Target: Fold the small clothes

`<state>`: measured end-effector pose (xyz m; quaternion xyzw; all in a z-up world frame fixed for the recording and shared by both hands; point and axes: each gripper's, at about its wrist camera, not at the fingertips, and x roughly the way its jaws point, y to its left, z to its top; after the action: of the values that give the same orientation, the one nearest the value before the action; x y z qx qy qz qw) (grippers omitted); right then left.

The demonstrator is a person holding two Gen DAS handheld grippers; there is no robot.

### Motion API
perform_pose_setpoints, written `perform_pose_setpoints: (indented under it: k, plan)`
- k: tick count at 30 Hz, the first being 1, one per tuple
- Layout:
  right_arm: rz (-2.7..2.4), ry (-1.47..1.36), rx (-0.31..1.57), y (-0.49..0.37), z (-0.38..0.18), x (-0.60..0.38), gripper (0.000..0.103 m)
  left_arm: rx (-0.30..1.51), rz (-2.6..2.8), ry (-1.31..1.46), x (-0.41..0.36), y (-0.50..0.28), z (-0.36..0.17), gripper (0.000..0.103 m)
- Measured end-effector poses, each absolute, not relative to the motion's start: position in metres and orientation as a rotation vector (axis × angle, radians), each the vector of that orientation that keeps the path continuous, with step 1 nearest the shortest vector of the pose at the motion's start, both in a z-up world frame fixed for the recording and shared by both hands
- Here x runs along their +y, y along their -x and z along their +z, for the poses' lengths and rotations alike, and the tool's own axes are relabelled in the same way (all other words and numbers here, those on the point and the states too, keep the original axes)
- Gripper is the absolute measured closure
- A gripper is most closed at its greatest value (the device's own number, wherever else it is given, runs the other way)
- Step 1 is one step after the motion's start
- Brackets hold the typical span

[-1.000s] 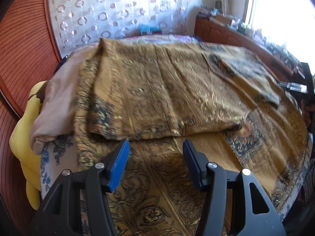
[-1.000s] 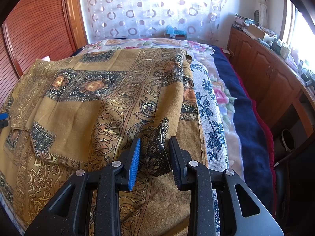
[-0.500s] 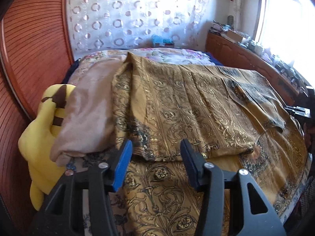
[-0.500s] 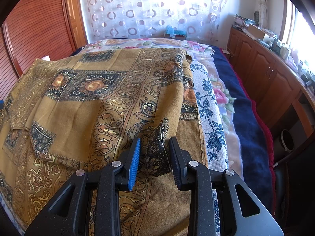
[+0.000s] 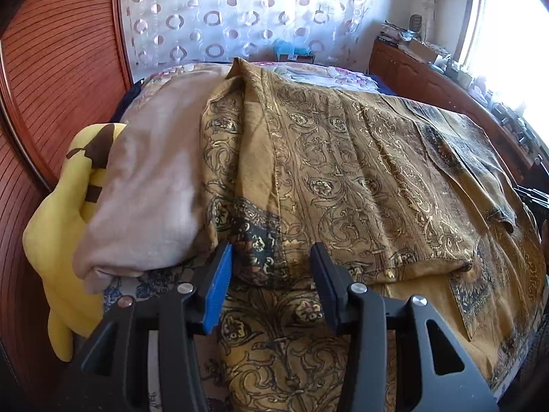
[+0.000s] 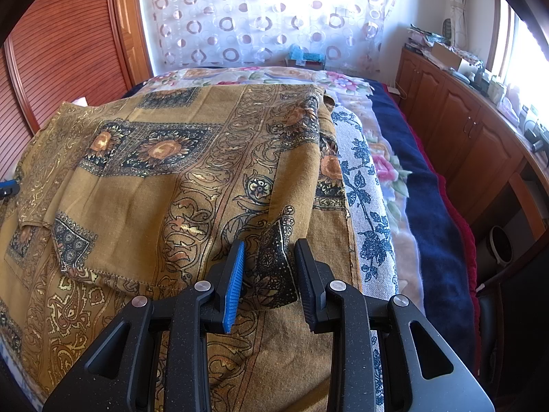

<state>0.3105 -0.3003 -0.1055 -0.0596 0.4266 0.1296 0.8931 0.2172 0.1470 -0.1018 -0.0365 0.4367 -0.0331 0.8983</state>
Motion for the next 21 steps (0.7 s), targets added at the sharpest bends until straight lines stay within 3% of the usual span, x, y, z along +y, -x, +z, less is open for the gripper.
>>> perform_pose_setpoints:
  k: [4, 6, 9, 15, 21]
  plan:
    - [0.269, 0.123, 0.885, -0.311, -0.106, -0.300, 0.075, 0.903, -0.075, 0.057, 0.146, -0.216, -0.102, 0.057]
    - [0.269, 0.123, 0.885, -0.310, -0.105, -0.300, 0.075, 0.895, -0.068, 0.057, 0.147, -0.215, -0.101, 0.079]
    - [0.269, 0.123, 0.885, -0.310, -0.105, -0.300, 0.075, 0.881, -0.089, 0.102, 0.155, -0.214, -0.098, 0.092]
    - [0.268, 0.123, 0.885, -0.310, -0.105, -0.300, 0.075, 0.851, -0.073, 0.072, 0.152, -0.211, -0.092, 0.101]
    - [0.268, 0.135, 0.936, -0.318, -0.101, -0.298, 0.075, 0.844, -0.085, 0.049, 0.143, -0.211, -0.086, 0.102]
